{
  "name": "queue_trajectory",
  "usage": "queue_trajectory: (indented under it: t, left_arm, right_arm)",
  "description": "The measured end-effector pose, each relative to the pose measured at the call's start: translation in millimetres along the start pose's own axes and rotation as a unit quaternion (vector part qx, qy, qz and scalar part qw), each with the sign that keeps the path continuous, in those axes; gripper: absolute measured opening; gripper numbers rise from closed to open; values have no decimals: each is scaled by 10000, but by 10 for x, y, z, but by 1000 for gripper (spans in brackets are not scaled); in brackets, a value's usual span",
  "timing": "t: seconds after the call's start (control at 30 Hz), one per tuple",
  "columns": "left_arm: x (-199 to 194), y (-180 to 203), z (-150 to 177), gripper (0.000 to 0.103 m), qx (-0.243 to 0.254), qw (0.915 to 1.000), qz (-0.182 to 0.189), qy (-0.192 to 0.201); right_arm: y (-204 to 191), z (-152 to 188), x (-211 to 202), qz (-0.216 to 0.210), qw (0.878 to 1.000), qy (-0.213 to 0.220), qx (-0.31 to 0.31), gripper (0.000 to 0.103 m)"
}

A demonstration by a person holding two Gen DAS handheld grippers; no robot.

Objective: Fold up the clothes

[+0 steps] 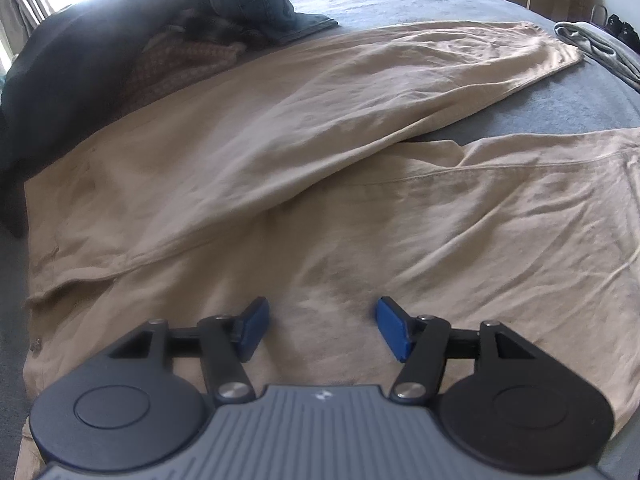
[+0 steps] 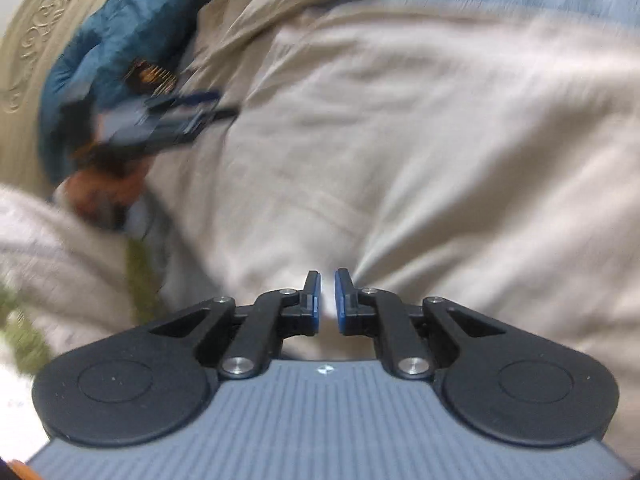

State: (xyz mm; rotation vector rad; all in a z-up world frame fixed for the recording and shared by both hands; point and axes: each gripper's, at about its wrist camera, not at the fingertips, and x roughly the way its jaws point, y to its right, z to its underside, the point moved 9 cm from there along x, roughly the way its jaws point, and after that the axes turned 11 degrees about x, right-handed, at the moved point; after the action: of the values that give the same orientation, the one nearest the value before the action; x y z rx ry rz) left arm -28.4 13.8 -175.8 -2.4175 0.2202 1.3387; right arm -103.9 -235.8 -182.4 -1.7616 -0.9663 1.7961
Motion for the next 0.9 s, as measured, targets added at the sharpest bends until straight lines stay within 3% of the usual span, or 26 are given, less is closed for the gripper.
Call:
queue_trajectory:
  t: [0.07,0.13,0.33,0.47,0.63,0.73,0.8,0.9]
  left_arm:
    - [-7,-4,-7,62,-15,10000,-30,-5]
    - [-15,-8,-13,62,-27,10000,-62,-7]
    - [-48,-75,0,62,-119,9998,-162,-36]
    - [-47,-109,9,62,-210,9996,-177,-77]
    - [-62,-122,6,62,-179,9996,-187,-59]
    - [-125,-153,-20,62,-169,9996,-239,16]
    - [-198,-206,-49,62,-173,9993,-305,94]
    - [-400,-352,-59,62,-274,9990,-311,158]
  right_arm:
    - [-58,162,30,-64,9994,-326,-87,8]
    - [-111,199,39,1,9991,-358,-238,9]
    - [29,-87,-452,-1,9958,910,33,10]
    - [547,3,-844,613,9812,1679,728,11]
    - [1035,517,-1306,1443,9619,1981,1213,8]
    - [1159,711,-1624,1729,9418,2411,1578,8]
    - [1210,742,-1717,1745,9341,2623,1680,11]
    - [1114,682,-1709,1529,9330,2804,1660,12]
